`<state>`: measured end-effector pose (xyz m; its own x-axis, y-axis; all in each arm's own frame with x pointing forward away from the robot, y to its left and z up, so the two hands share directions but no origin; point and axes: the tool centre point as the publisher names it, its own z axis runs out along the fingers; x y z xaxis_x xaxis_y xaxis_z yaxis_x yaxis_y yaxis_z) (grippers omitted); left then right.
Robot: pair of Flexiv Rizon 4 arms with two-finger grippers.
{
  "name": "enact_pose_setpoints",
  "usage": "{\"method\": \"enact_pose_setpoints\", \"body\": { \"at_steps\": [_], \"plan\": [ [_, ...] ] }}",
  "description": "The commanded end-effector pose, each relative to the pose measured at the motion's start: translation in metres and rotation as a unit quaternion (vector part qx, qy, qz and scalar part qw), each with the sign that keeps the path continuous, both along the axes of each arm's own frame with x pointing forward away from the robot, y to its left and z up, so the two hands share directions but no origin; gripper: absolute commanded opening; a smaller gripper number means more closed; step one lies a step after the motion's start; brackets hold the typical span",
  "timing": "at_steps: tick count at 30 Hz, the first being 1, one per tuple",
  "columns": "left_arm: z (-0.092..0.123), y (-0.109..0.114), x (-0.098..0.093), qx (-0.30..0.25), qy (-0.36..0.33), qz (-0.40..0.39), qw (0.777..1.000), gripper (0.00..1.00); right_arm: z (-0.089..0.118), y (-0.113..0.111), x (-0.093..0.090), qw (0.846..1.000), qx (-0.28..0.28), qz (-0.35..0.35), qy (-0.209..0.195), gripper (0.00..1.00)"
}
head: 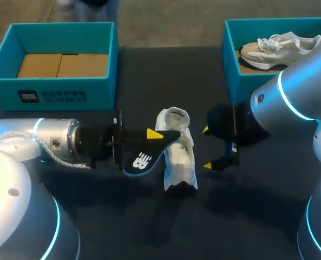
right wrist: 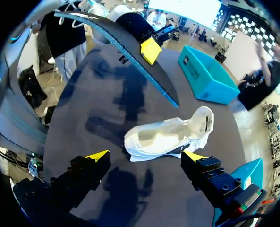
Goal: Take the shoe out of the shoebox, open the shoe tongue, remove and reinsert the insole, then place the shoe into the shoebox
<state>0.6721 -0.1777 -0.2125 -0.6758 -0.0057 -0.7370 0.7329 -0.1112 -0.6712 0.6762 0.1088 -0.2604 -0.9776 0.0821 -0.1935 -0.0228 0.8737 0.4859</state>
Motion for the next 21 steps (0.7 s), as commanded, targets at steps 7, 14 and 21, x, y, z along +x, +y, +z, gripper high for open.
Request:
{"method": "enact_pose_setpoints", "body": {
  "at_steps": [7,14,21],
  "plan": [
    [-0.009,-0.008,-0.006,-0.003,0.001,0.014,1.0,0.0,0.007,0.0,-0.006,1.0,-0.009,-0.004,-0.002,1.0],
    [-0.015,-0.012,-0.005,-0.008,0.009,0.02,1.0,0.0,-0.004,-0.004,0.007,0.998,-0.044,0.042,-0.033,1.0],
    [-0.022,-0.018,-0.004,-0.004,0.015,0.02,1.0,0.0,-0.003,-0.015,0.019,0.996,-0.055,0.053,-0.056,1.0]
  ]
}}
